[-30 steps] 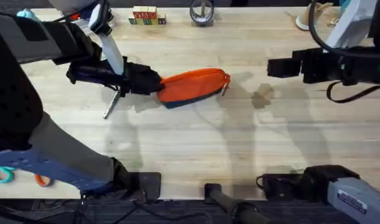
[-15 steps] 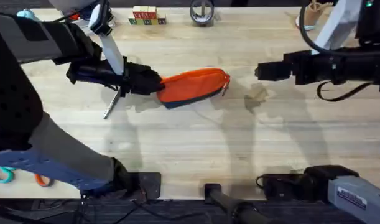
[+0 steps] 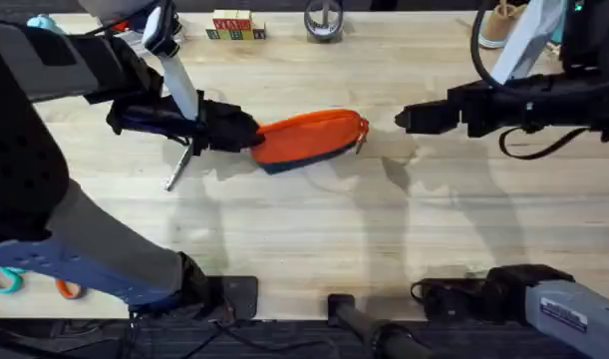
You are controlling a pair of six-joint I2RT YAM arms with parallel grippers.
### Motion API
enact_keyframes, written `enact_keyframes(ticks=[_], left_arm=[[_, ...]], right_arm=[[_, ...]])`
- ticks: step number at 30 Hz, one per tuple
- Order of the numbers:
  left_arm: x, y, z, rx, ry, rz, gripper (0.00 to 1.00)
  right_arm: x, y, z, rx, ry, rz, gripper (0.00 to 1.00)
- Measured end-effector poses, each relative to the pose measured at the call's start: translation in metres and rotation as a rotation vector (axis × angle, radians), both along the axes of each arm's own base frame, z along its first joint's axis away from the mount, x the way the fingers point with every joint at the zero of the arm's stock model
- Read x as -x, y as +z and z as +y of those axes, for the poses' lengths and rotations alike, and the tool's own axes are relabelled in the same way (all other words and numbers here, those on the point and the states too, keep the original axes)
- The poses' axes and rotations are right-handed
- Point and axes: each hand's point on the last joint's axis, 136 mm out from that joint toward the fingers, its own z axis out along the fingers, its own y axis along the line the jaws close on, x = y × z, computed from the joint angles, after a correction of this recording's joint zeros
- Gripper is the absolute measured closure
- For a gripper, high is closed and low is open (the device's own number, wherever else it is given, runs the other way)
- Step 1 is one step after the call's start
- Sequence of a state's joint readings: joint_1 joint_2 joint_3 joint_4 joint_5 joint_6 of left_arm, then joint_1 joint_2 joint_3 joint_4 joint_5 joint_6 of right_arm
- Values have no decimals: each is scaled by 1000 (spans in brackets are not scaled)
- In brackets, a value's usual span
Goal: Unzip the bag, pick up the pens from the table one at a time and place them inside, then zip the bag closed.
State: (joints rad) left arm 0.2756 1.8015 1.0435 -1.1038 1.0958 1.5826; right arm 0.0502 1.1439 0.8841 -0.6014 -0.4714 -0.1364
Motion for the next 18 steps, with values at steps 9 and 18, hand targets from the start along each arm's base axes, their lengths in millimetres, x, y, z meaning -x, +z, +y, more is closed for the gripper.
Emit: enact_keyframes(ticks=[9, 18], left_arm=[[0, 0, 0, 0, 0, 0, 958], [0, 0, 0, 0, 0, 0, 958]], right_arm=[[3, 0, 8, -26, 54, 2, 4], [-8, -9, 11, -25, 97, 37, 5]])
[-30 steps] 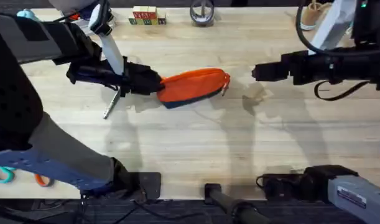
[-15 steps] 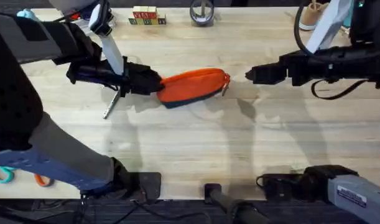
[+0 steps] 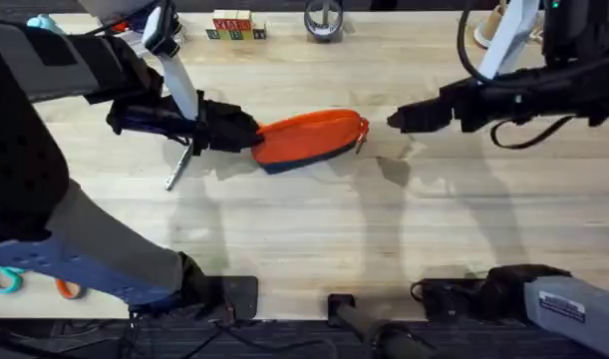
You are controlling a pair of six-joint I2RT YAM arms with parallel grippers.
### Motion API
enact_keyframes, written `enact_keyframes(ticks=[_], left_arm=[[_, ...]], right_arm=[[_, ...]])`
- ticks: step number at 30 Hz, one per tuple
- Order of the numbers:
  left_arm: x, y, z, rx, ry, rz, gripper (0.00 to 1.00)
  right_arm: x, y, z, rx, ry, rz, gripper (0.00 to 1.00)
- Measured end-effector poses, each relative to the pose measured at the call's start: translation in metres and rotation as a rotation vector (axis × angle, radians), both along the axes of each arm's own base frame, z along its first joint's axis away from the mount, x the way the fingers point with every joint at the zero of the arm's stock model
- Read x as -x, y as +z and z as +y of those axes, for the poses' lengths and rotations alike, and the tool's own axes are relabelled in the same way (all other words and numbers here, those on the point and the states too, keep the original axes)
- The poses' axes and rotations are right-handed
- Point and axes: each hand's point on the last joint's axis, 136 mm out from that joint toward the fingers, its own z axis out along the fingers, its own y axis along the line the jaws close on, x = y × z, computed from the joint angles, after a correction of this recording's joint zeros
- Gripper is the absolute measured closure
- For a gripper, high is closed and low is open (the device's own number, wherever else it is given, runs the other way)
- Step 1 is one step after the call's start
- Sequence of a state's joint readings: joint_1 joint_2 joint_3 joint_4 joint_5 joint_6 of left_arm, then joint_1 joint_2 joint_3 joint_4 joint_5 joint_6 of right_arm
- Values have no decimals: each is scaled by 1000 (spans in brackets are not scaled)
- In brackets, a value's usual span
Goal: Unzip the bag, pick up the pens from the table one at a time and place them inside, then zip the bag closed.
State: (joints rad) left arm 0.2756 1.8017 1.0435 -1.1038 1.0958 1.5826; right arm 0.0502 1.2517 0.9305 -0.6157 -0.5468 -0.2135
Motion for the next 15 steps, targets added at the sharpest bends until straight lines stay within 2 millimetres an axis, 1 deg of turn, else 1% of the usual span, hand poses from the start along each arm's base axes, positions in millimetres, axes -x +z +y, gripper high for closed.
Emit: enact_keyframes(ticks=[8, 15], left_arm=[[0, 0, 0, 0, 0, 0, 958], [0, 0, 0, 0, 0, 0, 958]], right_arm=[[-14, -1, 1, 9, 17, 8, 4], [-19, -19, 2, 8, 23, 63, 5]])
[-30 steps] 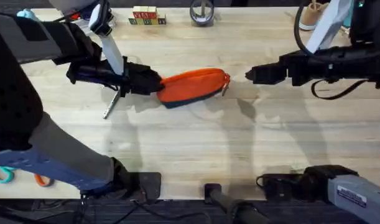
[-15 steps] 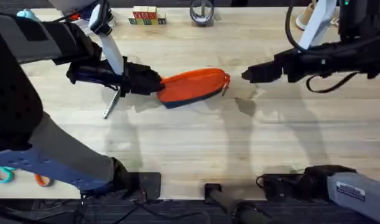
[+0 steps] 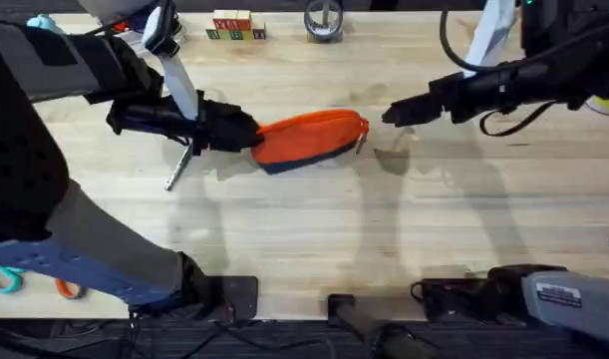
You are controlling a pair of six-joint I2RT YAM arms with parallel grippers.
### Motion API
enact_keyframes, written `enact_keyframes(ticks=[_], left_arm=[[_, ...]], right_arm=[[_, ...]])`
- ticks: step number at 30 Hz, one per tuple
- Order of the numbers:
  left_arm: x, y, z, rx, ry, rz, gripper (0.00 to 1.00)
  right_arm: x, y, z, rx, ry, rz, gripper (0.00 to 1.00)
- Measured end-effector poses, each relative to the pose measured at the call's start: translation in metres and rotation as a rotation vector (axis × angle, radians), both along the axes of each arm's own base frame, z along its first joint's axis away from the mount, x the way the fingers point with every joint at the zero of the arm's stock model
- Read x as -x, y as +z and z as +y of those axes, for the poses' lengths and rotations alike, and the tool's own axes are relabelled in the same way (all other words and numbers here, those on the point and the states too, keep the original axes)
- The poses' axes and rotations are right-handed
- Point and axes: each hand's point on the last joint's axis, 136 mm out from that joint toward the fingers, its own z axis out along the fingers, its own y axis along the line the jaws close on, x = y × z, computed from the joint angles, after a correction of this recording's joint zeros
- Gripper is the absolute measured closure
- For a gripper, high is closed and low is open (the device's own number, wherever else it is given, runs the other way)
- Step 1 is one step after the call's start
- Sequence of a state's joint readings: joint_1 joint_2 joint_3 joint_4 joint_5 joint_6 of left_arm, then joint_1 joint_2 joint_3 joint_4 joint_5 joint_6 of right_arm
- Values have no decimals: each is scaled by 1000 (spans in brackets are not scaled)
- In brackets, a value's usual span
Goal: Unzip the bag, pick up the pens from the table one at a time and place them inside, then zip the bag closed.
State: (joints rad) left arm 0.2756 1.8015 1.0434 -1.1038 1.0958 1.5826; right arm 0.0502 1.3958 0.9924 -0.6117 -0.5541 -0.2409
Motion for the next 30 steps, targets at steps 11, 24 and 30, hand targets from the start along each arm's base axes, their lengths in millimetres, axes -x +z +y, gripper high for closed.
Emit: enact_keyframes(ticks=[11, 24, 30], left_arm=[[0, 0, 0, 0, 0, 0, 958], [0, 0, 0, 0, 0, 0, 958], [0, 0, 0, 0, 0, 0, 958]], right_arm=[[-16, -24, 1, 1, 0, 24, 65], [-26, -42, 14, -59, 39, 48, 116], [-22, -54, 30, -63, 85, 75, 133]])
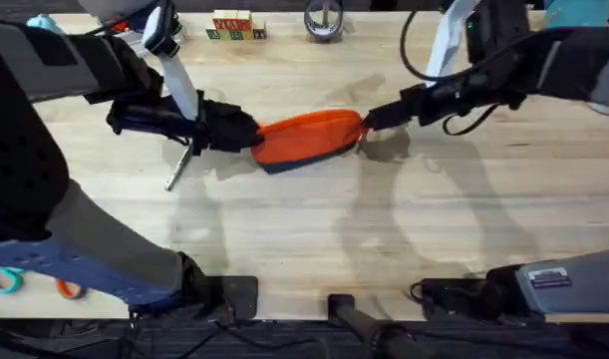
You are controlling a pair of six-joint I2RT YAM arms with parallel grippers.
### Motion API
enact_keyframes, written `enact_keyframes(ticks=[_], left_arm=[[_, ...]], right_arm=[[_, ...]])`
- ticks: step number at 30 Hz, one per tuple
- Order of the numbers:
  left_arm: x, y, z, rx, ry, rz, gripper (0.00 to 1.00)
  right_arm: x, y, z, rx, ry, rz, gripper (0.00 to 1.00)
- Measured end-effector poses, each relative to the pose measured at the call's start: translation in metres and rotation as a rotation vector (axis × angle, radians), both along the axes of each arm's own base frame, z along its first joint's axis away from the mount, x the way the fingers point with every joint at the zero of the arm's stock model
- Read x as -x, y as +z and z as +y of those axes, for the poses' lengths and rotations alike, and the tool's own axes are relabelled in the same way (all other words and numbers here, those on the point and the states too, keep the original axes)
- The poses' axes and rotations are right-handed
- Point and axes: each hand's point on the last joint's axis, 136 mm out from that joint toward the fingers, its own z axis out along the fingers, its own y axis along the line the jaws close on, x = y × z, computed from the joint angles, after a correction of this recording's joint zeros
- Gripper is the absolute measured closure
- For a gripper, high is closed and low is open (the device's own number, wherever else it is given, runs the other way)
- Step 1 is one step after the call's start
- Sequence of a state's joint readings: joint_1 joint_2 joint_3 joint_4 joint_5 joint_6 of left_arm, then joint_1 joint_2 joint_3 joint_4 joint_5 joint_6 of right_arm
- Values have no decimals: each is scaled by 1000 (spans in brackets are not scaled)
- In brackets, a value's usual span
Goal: Unzip the bag, pick up the pens from the table one at a time and place them inside, then zip the bag closed.
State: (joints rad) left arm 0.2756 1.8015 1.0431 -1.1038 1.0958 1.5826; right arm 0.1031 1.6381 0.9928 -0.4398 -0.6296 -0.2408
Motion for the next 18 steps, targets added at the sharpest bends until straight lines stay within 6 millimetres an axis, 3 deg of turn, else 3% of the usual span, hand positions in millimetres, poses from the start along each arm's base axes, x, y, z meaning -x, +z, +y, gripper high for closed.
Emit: enact_keyframes(ticks=[7, 18], left_arm=[[0, 0, 0, 0, 0, 0, 958], [0, 0, 0, 0, 0, 0, 958]], right_arm=[[0, -2, 11, -2, 32, -12, 138], [0, -22, 11, 4, 32, 40, 211]])
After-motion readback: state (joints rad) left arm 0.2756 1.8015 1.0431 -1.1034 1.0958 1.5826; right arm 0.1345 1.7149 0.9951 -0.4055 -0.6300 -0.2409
